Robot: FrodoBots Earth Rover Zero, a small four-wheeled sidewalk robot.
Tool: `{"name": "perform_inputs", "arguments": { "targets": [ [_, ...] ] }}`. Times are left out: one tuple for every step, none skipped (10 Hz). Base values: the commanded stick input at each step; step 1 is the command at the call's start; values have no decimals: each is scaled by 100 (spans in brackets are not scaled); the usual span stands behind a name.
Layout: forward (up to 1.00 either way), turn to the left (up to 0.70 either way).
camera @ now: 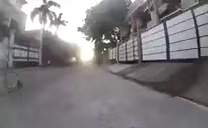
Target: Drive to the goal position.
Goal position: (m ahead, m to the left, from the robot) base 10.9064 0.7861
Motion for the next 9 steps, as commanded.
{"name": "perform_inputs", "arguments": {
  "targets": [
    [100,1],
    [100,1],
    [100,1],
    [100,1],
    [100,1],
    [100,1],
    [100,1],
    [100,1],
    [100,1]
  ]
}}
